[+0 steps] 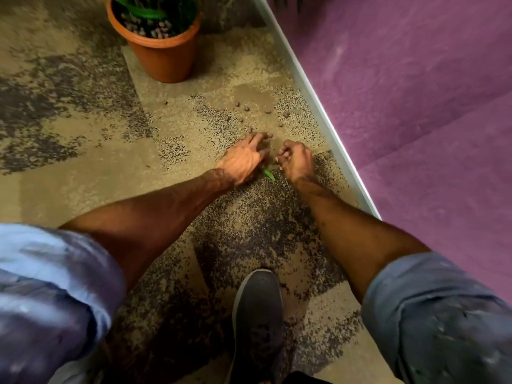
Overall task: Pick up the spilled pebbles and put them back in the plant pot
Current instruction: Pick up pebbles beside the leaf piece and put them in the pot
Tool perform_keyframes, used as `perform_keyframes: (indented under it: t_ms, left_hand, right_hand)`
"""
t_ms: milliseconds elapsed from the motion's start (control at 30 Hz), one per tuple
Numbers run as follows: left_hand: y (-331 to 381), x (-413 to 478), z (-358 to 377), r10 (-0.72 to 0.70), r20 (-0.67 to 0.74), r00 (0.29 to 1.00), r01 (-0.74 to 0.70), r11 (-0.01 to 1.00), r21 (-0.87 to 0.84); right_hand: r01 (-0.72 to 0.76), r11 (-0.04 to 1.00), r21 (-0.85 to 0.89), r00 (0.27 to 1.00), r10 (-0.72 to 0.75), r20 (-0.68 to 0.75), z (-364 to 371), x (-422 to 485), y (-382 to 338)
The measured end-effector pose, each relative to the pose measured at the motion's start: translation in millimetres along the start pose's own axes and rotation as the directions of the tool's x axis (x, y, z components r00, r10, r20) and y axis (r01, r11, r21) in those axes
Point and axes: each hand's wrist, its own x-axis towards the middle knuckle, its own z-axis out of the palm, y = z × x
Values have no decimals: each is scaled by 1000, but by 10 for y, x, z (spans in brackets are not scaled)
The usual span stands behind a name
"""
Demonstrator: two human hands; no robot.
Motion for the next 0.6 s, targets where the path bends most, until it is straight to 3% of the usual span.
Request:
perform_keyframes:
  t_ms: [100,333,467,600]
  left_hand:
    - [-66,65,67,105,124,987,-132,963,235]
    - [-229,144,192,176,121,977,-206,925,319]
    - [-277,84,183,144,96,985,-163,958,236]
    - [-304,-24,195,-73,5,997,73,997,3]
  right_hand:
    - [86,995,-45,994,-82,79,32,23,10]
    - [317,944,-91,925,-287,248,41,48,88]
    - [313,946,-89,905,-269,329,-10,52,85]
    - [241,970,9,936,-235,263,8,6,112]
